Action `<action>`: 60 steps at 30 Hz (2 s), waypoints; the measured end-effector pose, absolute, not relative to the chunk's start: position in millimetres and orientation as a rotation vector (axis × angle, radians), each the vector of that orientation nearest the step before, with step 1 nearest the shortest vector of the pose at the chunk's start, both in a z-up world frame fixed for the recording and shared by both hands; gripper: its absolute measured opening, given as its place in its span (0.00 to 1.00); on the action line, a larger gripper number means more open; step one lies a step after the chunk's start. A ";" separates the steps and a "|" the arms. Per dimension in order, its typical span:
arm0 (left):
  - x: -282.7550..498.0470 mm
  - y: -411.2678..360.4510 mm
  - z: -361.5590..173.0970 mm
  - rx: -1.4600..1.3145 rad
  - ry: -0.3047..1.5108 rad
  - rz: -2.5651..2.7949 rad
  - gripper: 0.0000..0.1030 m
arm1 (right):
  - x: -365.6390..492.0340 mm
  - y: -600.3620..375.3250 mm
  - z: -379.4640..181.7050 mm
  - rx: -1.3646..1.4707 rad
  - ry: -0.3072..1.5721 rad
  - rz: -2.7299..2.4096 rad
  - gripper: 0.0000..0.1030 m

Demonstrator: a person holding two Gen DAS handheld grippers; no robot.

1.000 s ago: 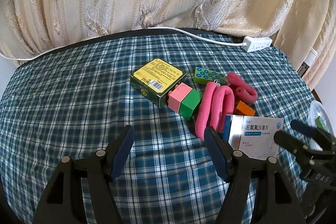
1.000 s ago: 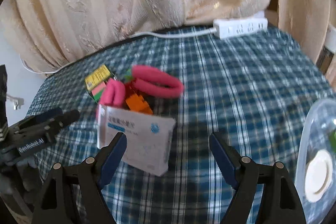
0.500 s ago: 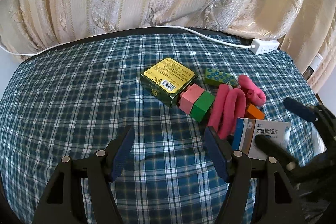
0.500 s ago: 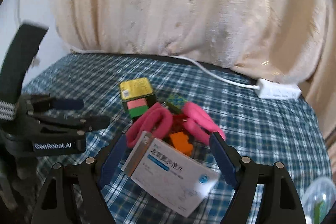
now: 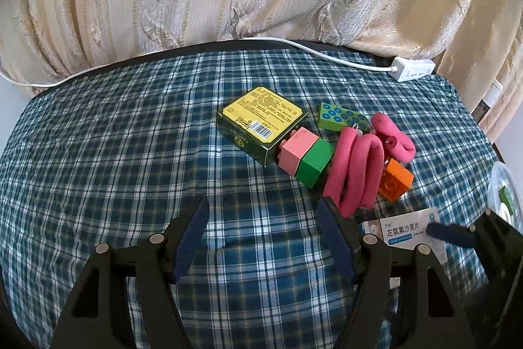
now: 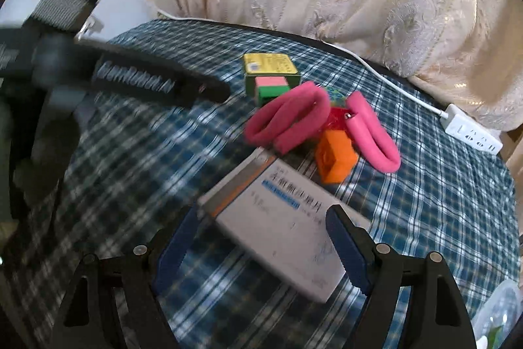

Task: Organize objects
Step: 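Grasp the white medicine box with the right gripper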

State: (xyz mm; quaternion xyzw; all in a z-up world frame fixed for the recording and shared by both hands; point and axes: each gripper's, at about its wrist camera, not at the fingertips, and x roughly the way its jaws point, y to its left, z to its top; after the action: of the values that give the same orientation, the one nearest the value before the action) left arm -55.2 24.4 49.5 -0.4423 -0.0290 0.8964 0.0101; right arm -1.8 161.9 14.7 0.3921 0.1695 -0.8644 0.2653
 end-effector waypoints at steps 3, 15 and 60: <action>-54.8 24.8 49.5 -1.382 -0.088 2.796 0.68 | 5.4 160.2 14.7 1.063 0.483 -2.313 0.82; -52.1 26.8 52.5 -1.370 -0.088 2.800 0.68 | -27.8 161.2 16.9 1.089 0.389 -2.304 0.85; -78.2 74.2 34.2 -1.419 0.038 2.695 0.68 | -3.3 181.9 8.9 1.195 0.273 -2.453 0.68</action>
State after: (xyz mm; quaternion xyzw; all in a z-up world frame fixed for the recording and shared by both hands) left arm -78.2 74.2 34.2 -0.4653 0.0124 0.8838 0.0478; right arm -3.2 181.9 8.9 0.4271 0.0974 -0.8767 0.1986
